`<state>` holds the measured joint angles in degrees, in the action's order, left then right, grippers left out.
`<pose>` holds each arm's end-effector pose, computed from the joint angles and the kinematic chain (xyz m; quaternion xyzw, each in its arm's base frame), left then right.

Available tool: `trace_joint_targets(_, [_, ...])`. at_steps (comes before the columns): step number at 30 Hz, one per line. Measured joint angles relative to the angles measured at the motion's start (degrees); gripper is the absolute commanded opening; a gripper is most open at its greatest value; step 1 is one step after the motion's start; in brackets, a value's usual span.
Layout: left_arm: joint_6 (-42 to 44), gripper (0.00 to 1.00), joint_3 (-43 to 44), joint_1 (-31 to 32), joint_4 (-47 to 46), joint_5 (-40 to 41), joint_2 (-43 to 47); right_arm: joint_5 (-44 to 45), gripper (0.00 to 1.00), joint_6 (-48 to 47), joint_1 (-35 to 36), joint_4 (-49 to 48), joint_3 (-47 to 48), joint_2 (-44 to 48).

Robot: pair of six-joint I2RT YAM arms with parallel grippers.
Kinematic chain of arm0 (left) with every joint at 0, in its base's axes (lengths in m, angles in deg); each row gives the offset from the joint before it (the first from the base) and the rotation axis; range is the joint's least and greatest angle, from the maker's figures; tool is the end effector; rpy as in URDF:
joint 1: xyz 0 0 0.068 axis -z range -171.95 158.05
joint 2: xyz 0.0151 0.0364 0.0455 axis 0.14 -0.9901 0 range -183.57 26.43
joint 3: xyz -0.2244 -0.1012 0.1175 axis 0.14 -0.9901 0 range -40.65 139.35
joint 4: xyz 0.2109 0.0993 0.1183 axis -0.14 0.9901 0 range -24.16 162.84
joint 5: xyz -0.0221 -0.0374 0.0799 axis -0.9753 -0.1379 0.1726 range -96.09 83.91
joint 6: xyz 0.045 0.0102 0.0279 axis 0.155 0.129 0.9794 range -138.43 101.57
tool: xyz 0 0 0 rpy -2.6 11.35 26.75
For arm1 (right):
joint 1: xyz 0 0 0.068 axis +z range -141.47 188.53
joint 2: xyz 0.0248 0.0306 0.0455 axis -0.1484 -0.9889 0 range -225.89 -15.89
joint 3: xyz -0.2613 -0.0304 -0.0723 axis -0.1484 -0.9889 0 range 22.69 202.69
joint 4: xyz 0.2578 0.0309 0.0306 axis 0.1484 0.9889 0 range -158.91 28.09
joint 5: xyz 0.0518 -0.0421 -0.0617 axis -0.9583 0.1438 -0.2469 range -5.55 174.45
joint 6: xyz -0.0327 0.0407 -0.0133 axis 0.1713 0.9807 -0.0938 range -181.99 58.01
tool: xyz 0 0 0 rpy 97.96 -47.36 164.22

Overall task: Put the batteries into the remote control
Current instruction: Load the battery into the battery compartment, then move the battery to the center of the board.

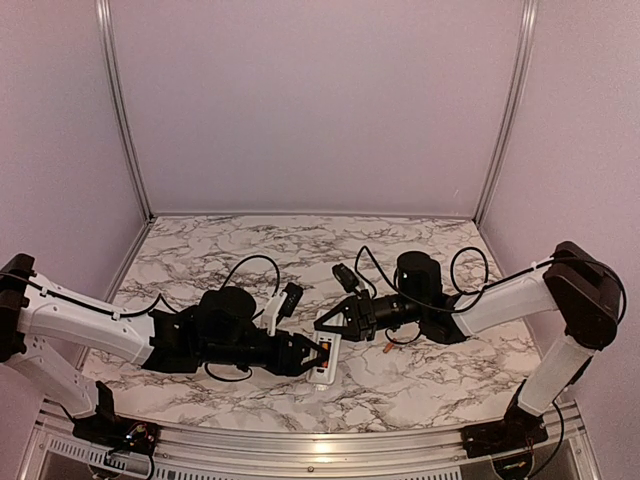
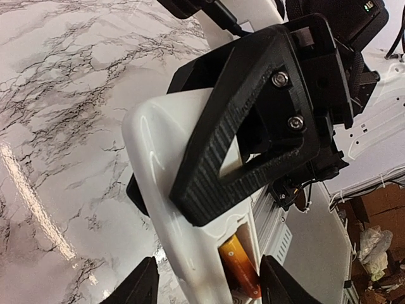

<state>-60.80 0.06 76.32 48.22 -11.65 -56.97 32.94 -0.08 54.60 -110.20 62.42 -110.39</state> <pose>0.1114 -0.2889 0.2073 0.2143 0.8154 -0.4643 0.2714 0.2051 0.2530 0.1888 -0.1690 0.7376 0.6517 0.0519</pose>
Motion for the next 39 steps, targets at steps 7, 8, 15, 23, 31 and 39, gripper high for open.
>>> trace_joint_targets(7, [-0.4,0.42,0.8,-0.1,-0.1,0.0,-0.4,0.1,0.0,0.0,0.0,-0.1,0.0,0.0])
trace_joint_targets(8, [-0.4,0.4,1.0,-0.1,0.0,0.1,-0.6,0.1,0.0,0.0,0.0,-0.1,0.0,0.1])
trace_joint_targets(15, [-0.2,0.34,2.2,-0.4,1.6,0.7,-1.2,0.2,0.0,0.0,-0.3,0.0,0.0,0.7])
trace_joint_targets(23, [0.1,0.27,4.7,-0.3,5.9,2.8,-1.9,1.1,0.0,-0.8,-0.5,0.1,0.0,0.8])
trace_joint_targets(31, [1.3,0.63,6.5,-0.2,8.9,5.5,-3.0,2.7,0.0,-1.9,-0.8,1.1,0.0,0.8])
trace_joint_targets(39, [9.3,0.83,6.5,-1.4,12.7,6.5,4.0,1.6,0.0,-2.1,-2.2,2.1,-0.6,2.3])
